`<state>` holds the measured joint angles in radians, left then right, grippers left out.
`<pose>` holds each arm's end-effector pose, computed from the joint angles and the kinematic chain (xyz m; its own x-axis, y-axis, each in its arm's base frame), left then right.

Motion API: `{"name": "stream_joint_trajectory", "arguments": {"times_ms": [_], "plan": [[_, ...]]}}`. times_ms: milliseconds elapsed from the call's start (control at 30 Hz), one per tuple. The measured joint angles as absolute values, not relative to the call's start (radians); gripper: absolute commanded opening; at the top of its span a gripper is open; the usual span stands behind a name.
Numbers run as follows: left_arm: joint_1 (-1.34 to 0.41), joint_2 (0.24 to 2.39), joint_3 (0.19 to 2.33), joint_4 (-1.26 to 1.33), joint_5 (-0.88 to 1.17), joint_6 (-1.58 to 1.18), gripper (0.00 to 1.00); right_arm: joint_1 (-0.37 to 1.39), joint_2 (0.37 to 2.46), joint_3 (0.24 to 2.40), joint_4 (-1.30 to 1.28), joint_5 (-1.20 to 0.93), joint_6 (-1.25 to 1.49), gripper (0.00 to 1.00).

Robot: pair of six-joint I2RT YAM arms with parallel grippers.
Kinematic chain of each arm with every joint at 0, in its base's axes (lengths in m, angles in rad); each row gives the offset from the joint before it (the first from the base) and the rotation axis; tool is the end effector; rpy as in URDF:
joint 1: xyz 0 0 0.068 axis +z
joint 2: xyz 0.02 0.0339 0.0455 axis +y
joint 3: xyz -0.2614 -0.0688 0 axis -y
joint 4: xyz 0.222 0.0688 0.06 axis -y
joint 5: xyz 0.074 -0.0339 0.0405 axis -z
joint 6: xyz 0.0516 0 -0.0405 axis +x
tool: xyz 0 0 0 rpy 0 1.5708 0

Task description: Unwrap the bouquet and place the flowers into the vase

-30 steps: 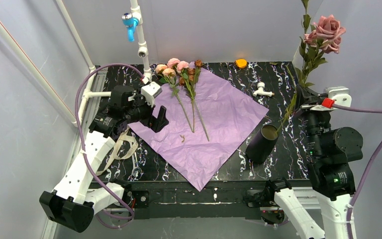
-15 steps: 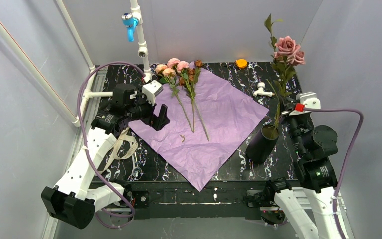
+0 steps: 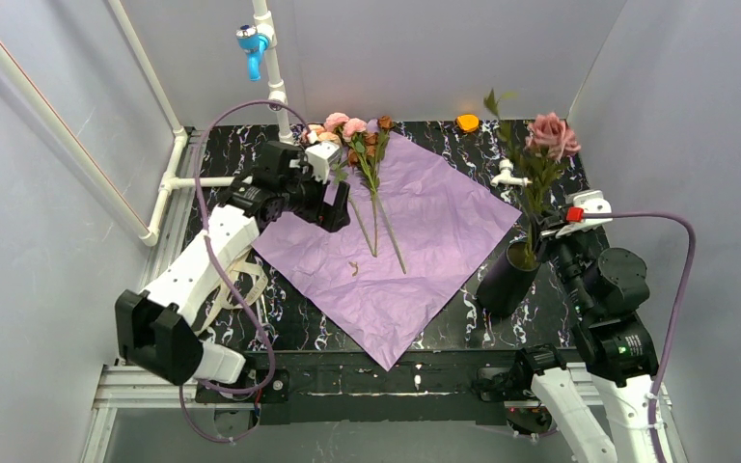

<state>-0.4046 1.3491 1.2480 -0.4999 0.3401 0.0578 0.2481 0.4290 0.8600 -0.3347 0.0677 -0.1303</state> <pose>0.2604 -0.1302 0.3364 -0.4829 0.2660 -0.8343 0.6530 0.7442 -0.1407 0.0821 0.0172 0.3816 0.1158 -0.1044 -0.9878 -0.1661 0.9784 -0.1229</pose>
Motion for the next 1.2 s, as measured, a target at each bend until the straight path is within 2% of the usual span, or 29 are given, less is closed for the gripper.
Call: {"name": "stream_joint_trajectory", "arguments": {"times_ms": [67,200,300,367,500,667,933,1200], "plan": [[-0.418,1.400,1.282,-0.497,0.324,0.041,0.98,0.248,0.429,0.860,-0.374,0.074,-0.120,0.37],[-0.437,1.490,1.340,-0.495,0.289,0.006,0.98,0.248,0.432,0.868,-0.437,0.096,-0.098,0.58],[-0.444,1.563,1.391,-0.500,0.261,-0.033,0.98,0.248,0.446,0.907,-0.493,0.107,-0.084,0.67],[-0.445,1.606,1.427,-0.511,0.245,-0.065,0.98,0.248,0.453,0.937,-0.524,0.109,-0.080,0.78],[-0.448,1.698,1.508,-0.523,0.192,-0.157,0.92,0.248,0.462,1.012,-0.587,0.112,-0.080,0.98],[-0.453,1.809,1.623,-0.541,0.092,-0.265,0.85,0.248,0.478,1.129,-0.654,0.108,-0.109,0.98],[-0.481,2.027,1.832,-0.554,-0.043,-0.347,0.57,0.248,0.480,1.232,-0.756,0.101,-0.189,0.99],[-0.487,2.272,2.103,-0.546,-0.068,-0.361,0.55,0.237,0.516,1.308,-0.817,0.131,-0.247,0.98]]}}
